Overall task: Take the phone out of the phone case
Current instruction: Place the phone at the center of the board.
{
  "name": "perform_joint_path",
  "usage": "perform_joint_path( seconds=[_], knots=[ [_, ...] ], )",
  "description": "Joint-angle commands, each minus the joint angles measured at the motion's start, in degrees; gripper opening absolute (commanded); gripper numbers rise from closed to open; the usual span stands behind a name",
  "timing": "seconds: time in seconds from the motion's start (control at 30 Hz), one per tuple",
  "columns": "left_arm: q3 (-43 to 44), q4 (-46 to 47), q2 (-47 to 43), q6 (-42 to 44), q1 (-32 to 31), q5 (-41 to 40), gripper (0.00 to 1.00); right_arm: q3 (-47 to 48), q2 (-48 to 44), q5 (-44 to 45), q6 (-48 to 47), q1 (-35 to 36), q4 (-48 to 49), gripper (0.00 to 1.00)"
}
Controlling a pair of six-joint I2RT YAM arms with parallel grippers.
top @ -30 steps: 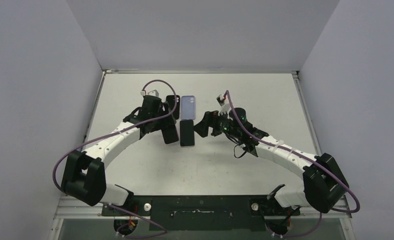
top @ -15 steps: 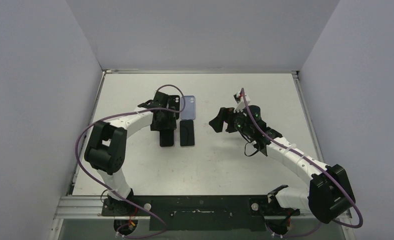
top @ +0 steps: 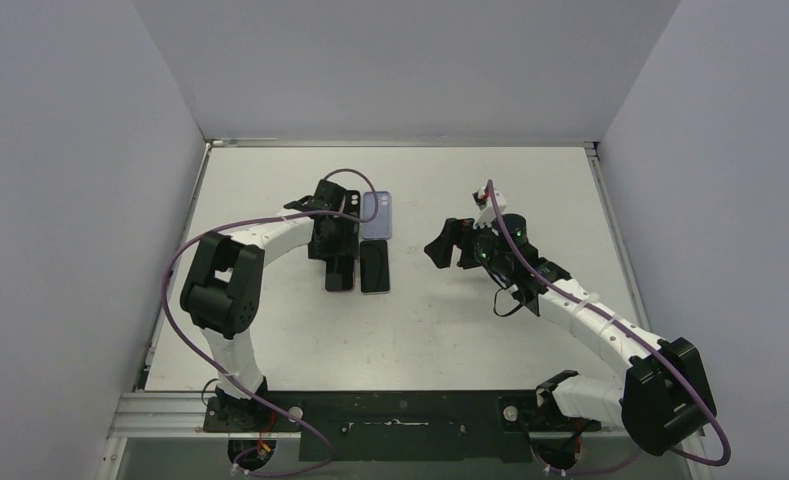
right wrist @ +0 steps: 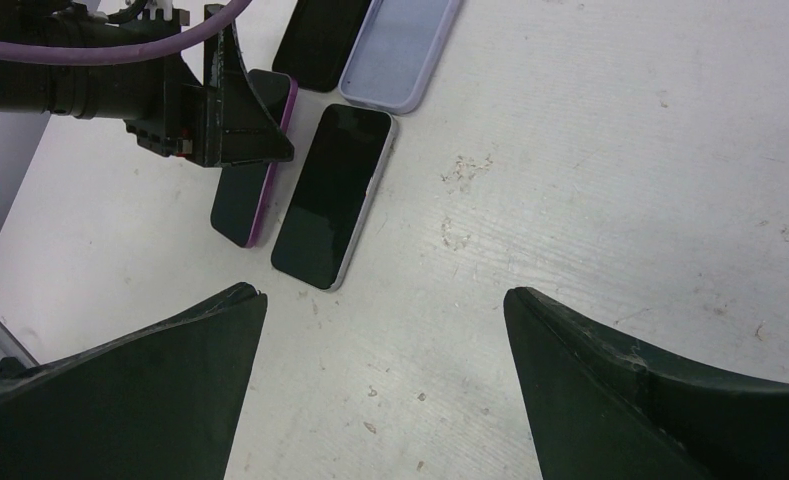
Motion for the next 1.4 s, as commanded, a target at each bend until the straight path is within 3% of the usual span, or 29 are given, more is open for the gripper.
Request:
perform_joint_path(
  seconds=[0.0, 0.5, 0.93, 1.13, 1.37],
  knots=[
    [0.87, 2.00, -0.34, -1.22, -0.22, 1.68, 0.46, -0.40, -1.44, 0.81, -0.73, -0.48, 1.28, 0.93],
    [-1.57, 3.11, -3.15, -2.68, -0.13, 1.42, 0.71, -1.17, -3.04, 0.26, -0.21, -0.50, 0.61, 0.93],
    [-2.27, 5.46, -3.45, -3.98, -0.07, 2.38, 0.81, -1.55, -5.60, 1.66, 0.40, -0.52, -1.04, 0.94],
    [-3.55, 5.41, -9.79, -4.10, 1.16, 2.09, 0.86, 0.80, -7.50, 5.20, -2.00, -1.02, -5.55, 0.94],
    [-9.13, 4.96, -23.98, -0.48, 2.52, 0.17, 0.92, 6.43, -8.68, 12.15, -6.66, -1.61, -11.46, 0.95]
  ],
)
